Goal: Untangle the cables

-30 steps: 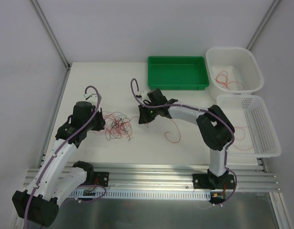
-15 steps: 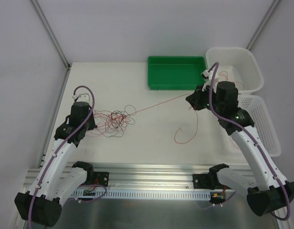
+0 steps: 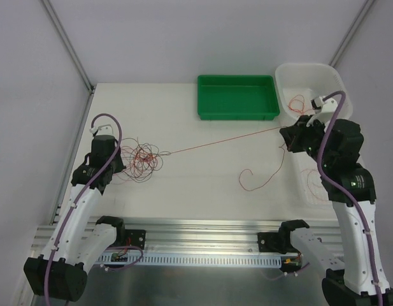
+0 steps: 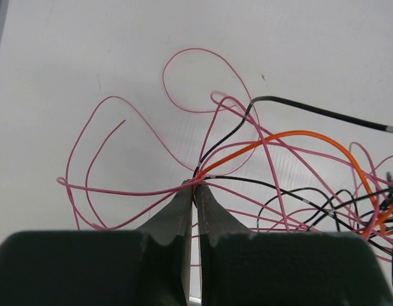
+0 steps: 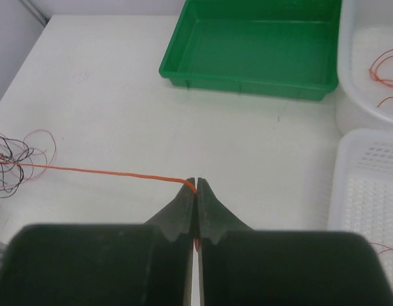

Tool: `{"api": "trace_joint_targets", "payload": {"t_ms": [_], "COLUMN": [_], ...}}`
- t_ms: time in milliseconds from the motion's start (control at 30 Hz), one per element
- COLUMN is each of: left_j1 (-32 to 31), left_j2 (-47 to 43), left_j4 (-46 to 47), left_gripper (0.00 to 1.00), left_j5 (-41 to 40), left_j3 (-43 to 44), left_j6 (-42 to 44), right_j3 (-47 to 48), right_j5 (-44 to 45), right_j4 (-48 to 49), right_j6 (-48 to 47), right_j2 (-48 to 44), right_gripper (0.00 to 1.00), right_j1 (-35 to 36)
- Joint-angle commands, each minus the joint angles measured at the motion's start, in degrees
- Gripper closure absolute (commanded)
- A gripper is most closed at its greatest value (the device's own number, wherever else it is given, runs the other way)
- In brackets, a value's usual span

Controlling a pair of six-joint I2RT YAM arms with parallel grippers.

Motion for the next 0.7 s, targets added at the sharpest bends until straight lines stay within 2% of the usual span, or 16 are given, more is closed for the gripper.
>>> {"api": "trace_joint_targets", "payload": {"t_ms": [0,233,500,567,600,667], "left_j1": [1.7,5.0,6.3,6.3,6.3,6.3], "left_j2": [0.1,1.1,5.1,6.5,6.7,6.7], "left_j4": [-1.8,-2.8,-5.1,-5.6,-5.6,-5.4], "left_gripper": [1.0,1.0,1.0,1.0,1.0,1.0], "left_j5": [-4.1,-9.4,-19.4,-19.8,-18.8,-11.9], "left_j3": [1.3,2.3,6.8,9.1,10.0,12.0], "left_j6": [-0.8,-1.0,-0.3,-0.3,-0.2,0.2], "right_j3": [6.4,12.2,19.6,20.2,20.0,19.2], "right_j5": [6.2,12.8,13.6,11.7,7.3,2.4], "right_j4": [-1.1,-1.8,-1.7,-1.6,-1.5,-1.1], "right_j6": [0.0,3.0,3.9,4.3,4.7,6.1], "right_j2": [-2.5,-2.0,0.1,0.7,0.9,2.4], "right_gripper": [0.99,0.99,0.99,0.99,0.99,0.99], "right_j1": [-2.4,-3.2,-3.4,-3.4,-3.4,-3.4]}}
